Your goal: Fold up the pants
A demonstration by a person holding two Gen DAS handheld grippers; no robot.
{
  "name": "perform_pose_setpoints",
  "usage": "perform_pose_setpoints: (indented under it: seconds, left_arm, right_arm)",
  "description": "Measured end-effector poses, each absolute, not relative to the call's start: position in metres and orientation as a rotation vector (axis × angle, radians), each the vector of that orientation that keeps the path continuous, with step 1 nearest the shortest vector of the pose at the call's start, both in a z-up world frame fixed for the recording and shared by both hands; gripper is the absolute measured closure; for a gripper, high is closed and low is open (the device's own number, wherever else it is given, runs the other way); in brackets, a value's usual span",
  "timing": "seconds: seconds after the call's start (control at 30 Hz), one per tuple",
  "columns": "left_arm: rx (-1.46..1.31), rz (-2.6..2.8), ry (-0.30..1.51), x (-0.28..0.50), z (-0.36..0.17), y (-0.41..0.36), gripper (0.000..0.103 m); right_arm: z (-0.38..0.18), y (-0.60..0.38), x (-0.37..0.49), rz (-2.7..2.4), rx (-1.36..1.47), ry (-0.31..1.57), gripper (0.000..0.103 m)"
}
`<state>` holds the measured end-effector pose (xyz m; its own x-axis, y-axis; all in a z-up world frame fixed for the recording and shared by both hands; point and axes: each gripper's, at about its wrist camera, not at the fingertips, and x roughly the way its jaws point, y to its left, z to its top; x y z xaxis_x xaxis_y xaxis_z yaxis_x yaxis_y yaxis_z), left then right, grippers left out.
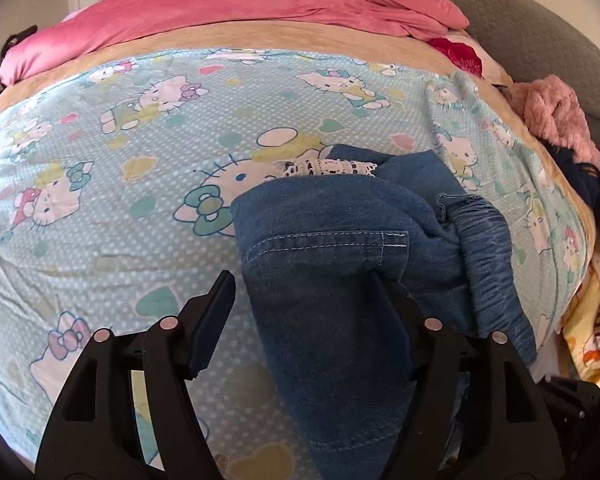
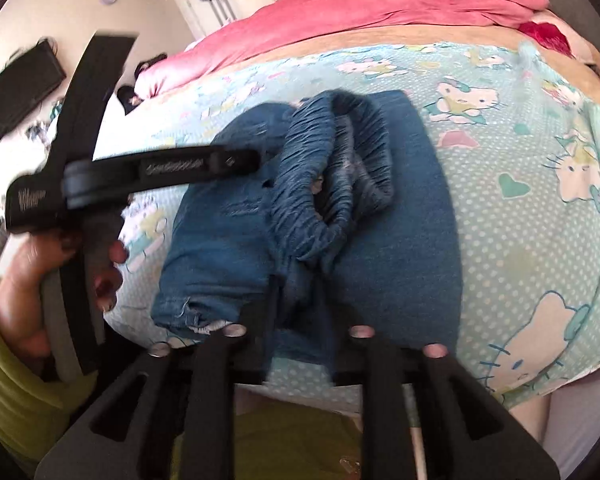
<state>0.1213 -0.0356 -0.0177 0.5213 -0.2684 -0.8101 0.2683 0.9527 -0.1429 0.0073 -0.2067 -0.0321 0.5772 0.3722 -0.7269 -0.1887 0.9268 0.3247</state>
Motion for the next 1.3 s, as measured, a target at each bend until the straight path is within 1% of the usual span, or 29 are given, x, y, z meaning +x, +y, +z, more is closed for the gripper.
perform_pose_setpoints:
  seconds: [0.07, 0.13, 0.2, 0.27, 0.33, 0.37, 0.53, 0.63, 0.67, 0.73, 0.83, 0.9, 0.93, 1.3]
  left_arm:
    - [0.006, -0.315, 0.958, 0.118, -0.013, -0.036, 0.040]
    - [0.005, -0.317, 0.950, 0.114, -0.008, -0.037, 0.039]
    - [0.002, -0.321, 0.942, 0.110, -0.004, -0.039, 0.035]
    - [0.006, -0.323, 0.935, 0.107, -0.002, -0.041, 0.033]
    - [0.009, -0.326, 0.929, 0.103, 0.002, -0.044, 0.030]
    - [0.011, -0.326, 0.926, 0.101, 0.003, -0.045, 0.029]
    - [0.017, -0.319, 0.907, 0.094, 0.012, -0.047, 0.024]
    - [0.016, -0.316, 0.896, 0.089, 0.017, -0.046, 0.022]
    - [0.018, -0.314, 0.892, 0.088, 0.018, -0.046, 0.021]
    - [0.020, -0.311, 0.885, 0.084, 0.022, -0.046, 0.017]
    - [0.036, -0.299, 0.868, 0.079, 0.027, -0.047, 0.014]
    - [0.039, -0.295, 0.858, 0.075, 0.030, -0.048, 0.011]
    - [0.038, -0.295, 0.855, 0.073, 0.032, -0.048, 0.010]
    - [0.022, -0.287, 0.832, 0.061, 0.044, -0.045, 0.010]
  right_arm:
    - [-0.026, -0.210, 0.004, 0.312, 0.219, 0.869, 0.065]
    - [-0.021, -0.214, 0.000, 0.294, 0.221, 0.849, 0.061]
    - [-0.016, -0.217, -0.003, 0.284, 0.218, 0.827, 0.061]
    - [-0.011, -0.222, -0.006, 0.263, 0.219, 0.807, 0.053]
    - [-0.006, -0.228, -0.009, 0.248, 0.225, 0.787, 0.048]
    - [-0.004, -0.231, -0.009, 0.244, 0.226, 0.781, 0.044]
    - [0.002, -0.244, -0.015, 0.231, 0.250, 0.758, 0.033]
    - [0.002, -0.243, -0.021, 0.230, 0.248, 0.751, 0.030]
    - [0.002, -0.244, -0.019, 0.231, 0.247, 0.750, 0.027]
    - [0.004, -0.244, -0.018, 0.236, 0.251, 0.744, 0.027]
    - [0.009, -0.243, -0.018, 0.246, 0.236, 0.730, 0.026]
    - [0.012, -0.246, -0.020, 0.252, 0.227, 0.719, 0.021]
    - [0.015, -0.246, -0.020, 0.255, 0.218, 0.712, 0.016]
    - [0.033, -0.258, -0.024, 0.226, 0.188, 0.656, 0.016]
